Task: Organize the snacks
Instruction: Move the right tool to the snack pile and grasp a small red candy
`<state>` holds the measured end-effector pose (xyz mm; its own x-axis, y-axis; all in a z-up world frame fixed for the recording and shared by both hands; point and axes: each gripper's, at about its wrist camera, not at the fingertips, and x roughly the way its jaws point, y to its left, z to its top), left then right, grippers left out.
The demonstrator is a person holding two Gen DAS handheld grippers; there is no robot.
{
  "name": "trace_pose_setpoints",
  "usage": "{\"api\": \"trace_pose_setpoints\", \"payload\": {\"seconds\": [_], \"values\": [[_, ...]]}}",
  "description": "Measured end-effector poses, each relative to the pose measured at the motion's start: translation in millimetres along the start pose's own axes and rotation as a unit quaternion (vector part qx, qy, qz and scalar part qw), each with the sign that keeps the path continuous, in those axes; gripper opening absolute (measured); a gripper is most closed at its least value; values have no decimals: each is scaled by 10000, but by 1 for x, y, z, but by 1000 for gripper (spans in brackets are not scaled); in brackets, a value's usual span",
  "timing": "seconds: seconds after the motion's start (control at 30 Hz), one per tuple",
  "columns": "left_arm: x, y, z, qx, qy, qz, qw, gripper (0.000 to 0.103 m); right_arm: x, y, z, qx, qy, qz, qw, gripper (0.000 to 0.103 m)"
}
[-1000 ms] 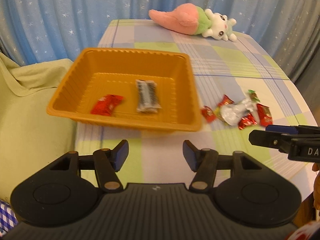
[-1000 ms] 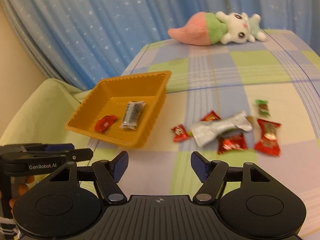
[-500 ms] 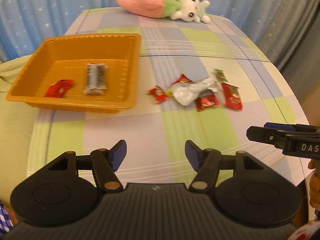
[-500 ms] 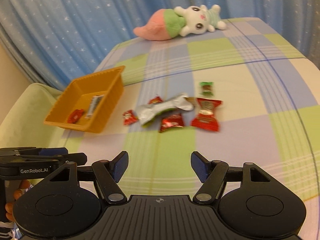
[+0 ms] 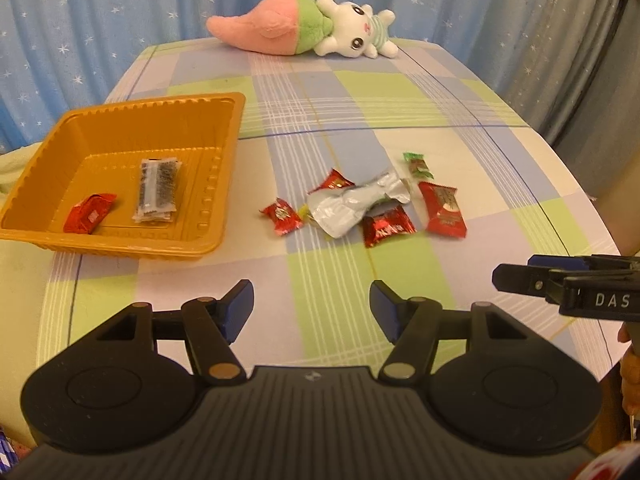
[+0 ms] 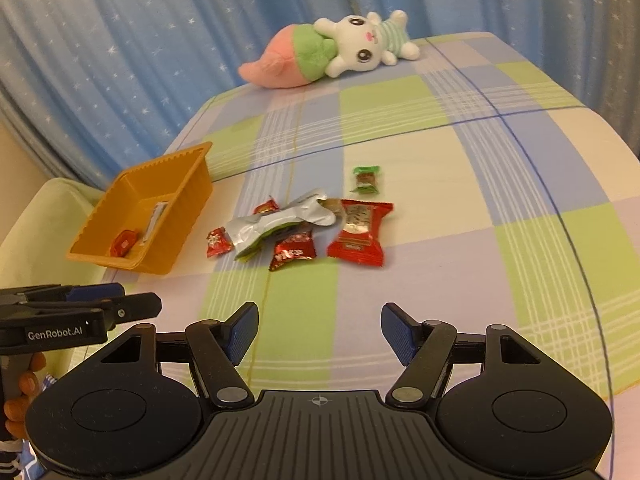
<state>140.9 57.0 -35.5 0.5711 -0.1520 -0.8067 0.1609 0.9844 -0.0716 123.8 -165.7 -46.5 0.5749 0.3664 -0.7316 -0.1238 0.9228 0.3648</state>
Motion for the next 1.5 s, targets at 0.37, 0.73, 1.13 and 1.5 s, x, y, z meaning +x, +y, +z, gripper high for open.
{"api": "trace_pose_setpoints", "payload": {"seconds": [0.37,0.73,1.13,1.5], "values": [[-3,58,7,-453,-105,387,9982,61,58,54,28,-829,125,442,9955,46],[-1,113,14,-690,-130,602,9957,61,125,102,49,-1444,214,518,9879,32],[8,145,25,-819,-150,663,9943,61,180,118,57,-1887,387,242,9810,32],[13,149,34,-769,-165,658,9947,61,196,124,47,-2300,515,101,9718,21]]}}
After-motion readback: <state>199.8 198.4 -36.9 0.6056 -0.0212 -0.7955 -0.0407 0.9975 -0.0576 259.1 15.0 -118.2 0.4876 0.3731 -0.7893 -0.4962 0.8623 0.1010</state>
